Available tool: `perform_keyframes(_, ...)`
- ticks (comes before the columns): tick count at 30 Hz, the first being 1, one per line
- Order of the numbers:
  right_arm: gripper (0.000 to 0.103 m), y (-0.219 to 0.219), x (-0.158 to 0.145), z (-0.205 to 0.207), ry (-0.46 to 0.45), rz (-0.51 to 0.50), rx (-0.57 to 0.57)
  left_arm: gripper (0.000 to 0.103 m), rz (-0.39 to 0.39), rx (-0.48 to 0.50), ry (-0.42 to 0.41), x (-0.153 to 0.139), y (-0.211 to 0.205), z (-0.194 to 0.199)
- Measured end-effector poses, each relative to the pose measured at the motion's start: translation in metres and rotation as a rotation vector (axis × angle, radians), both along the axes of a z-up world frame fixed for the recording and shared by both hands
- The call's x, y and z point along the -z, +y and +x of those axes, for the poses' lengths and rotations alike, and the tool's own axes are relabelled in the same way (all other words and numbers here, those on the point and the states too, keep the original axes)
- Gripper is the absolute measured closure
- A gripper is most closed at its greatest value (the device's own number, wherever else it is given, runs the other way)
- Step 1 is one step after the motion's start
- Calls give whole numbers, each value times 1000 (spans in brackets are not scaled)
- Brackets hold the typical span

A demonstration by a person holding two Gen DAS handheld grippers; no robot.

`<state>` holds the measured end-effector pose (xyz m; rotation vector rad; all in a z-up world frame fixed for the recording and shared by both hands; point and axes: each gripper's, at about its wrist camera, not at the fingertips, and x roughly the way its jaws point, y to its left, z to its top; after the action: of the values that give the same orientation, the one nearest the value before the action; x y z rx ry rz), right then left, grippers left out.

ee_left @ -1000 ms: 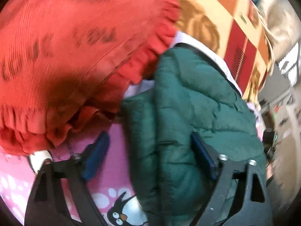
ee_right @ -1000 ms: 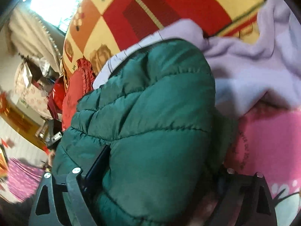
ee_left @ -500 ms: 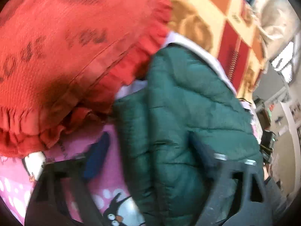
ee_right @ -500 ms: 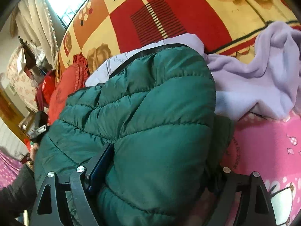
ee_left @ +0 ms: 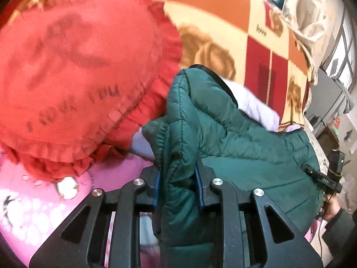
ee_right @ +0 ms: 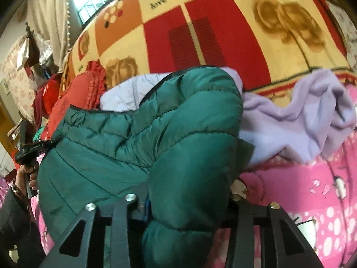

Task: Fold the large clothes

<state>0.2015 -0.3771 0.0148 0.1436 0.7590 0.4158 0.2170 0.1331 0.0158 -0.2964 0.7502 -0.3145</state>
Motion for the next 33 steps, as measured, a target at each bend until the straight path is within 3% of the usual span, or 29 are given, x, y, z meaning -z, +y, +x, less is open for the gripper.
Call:
perform_keyframes(4, 71, 3, -28, -12, -27, -18, -37, 80, 8, -30, -34, -24, -2, -36)
perform_keyframes(13, 71, 2, -84, -66, -85, -69, -116, 80, 19, -11, -19, -61, -8, -121)
perform_keyframes(22, 71, 6, -123, -112, -73, -119, -194, 80, 23, -5, -50, -98, -4, -189)
perform_keyframes(27, 71, 3, -112, -108, -26, -84, -192, 80, 42, -14, -4, -77, -4, -188)
perform_keyframes(33, 71, 8, -62, -76, 77, -67, -143, 80, 162, -54, 54, -30, -18, -158)
